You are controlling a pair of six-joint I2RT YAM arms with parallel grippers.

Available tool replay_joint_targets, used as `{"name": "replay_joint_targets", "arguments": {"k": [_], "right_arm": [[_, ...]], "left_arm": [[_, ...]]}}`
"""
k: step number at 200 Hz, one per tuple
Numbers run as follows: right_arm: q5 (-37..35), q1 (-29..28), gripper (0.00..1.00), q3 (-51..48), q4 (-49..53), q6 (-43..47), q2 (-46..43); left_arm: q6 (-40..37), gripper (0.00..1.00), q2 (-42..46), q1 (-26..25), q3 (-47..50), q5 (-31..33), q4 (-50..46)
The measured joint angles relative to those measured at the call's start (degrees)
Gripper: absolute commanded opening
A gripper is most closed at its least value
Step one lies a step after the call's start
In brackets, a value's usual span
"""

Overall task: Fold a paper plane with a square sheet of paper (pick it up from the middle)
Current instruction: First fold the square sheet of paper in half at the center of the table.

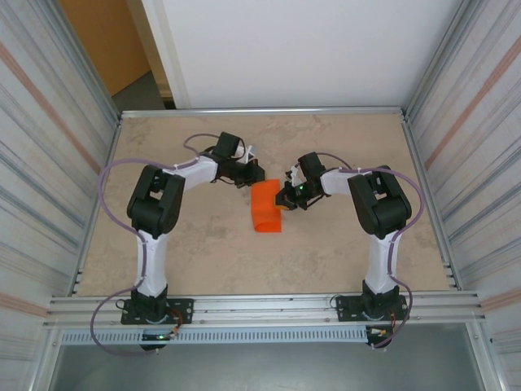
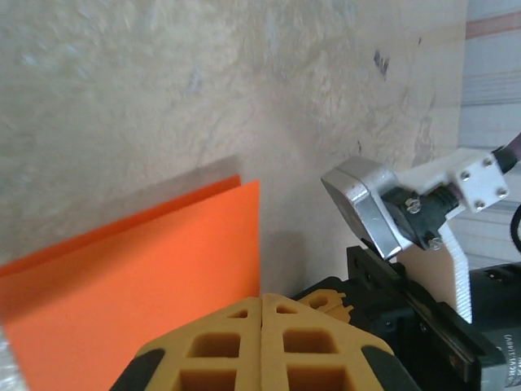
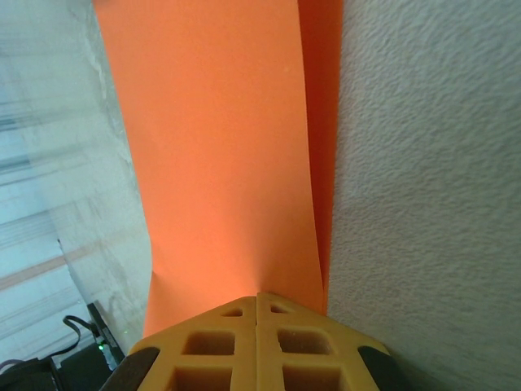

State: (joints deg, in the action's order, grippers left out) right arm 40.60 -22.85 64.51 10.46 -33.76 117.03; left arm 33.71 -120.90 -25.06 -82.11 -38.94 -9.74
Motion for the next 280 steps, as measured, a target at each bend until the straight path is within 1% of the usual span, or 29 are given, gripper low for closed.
{"name": "replay_joint_targets", "arguments": {"k": [29,80,135,176,191,204,217,240,260,280], "right_arm": [[0.00,0.00,0.00,-0.26,-0.42,0.04,-0.09],[0.00,0.00,0.00,-0.28,-0.42,0.42,-0.11],[-0.02,0.00,0.00,-0.28,-0.37,0.90,-0.11],[-0.02,0.00,0.00,-0.28,-0.35,1.09,-0.13],[-0.02,0.00,0.00,-0.31,-0.35,1.09,-0.13],[-0.02,0.02,0.00,-0.39,-0.44,1.14,-0.17],[-0.02,0.02,0.00,-0.42,-0.46,1.27,-0.17],[0.00,0.04,0.00,-0.59,-0.74,1.27,-0.20],[0.00,0.04,0.00,-0.61,-0.81,1.27,-0.22],[0.00,0.04,0.00,-0.61,-0.81,1.25,-0.22]], "left_arm": [[1.03,0.00,-2.10,0.46,-0.17,0.74,-0.42],[1.27,0.00,-5.62,2.51,-2.89,4.22,-2.47],[2.03,0.00,-7.87,4.42,-6.56,3.63,-4.68],[1.53,0.00,-8.26,6.14,-8.92,6.08,-6.82],[2.01,0.00,-6.49,6.47,-6.99,6.08,-6.36],[3.13,0.00,-3.58,5.92,-3.30,5.86,-4.74],[4.74,0.00,0.35,4.39,1.53,5.33,-3.10],[6.43,0.00,6.05,0.11,8.61,3.19,-0.37],[6.36,0.00,8.37,-2.99,12.66,1.27,0.15],[6.29,0.00,8.85,-3.50,15.80,-0.09,0.13]]}}
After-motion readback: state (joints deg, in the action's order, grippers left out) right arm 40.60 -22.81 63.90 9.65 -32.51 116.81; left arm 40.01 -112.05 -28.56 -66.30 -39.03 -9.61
